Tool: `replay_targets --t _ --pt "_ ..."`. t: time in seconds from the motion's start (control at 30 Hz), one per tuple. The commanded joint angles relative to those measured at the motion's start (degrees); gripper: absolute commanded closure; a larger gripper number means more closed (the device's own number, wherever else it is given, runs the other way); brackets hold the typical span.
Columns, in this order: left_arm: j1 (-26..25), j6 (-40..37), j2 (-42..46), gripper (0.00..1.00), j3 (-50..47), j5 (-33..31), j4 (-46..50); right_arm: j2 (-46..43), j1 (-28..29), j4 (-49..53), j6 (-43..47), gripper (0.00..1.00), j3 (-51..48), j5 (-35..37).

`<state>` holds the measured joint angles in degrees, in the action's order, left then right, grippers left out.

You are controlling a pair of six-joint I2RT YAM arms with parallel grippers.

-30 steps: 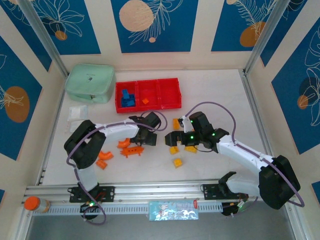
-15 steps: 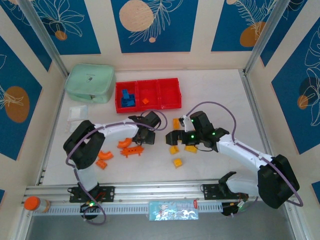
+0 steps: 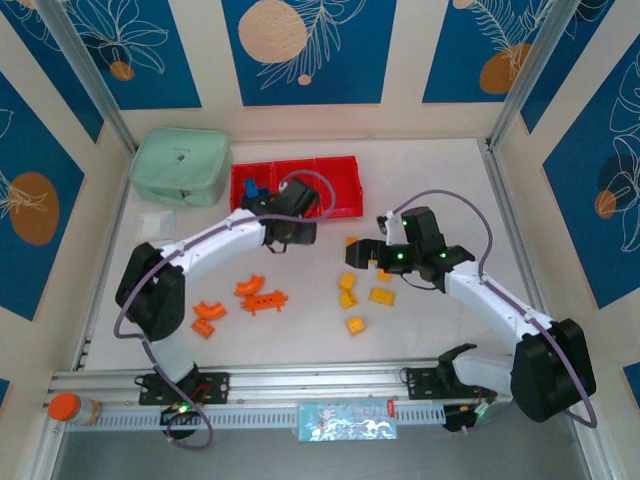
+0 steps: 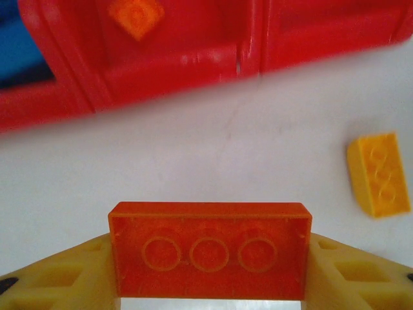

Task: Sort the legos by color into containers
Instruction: Place the lego in the container.

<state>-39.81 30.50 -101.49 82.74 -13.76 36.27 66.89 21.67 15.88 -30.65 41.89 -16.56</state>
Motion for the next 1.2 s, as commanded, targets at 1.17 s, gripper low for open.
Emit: replay_targets --t 1.17 --pt "9.8 -10.6 -20.1 0.26 34.6 2.4 4.9 1.5 -3.2 0.9 0.4 0.01 5.6 -3.3"
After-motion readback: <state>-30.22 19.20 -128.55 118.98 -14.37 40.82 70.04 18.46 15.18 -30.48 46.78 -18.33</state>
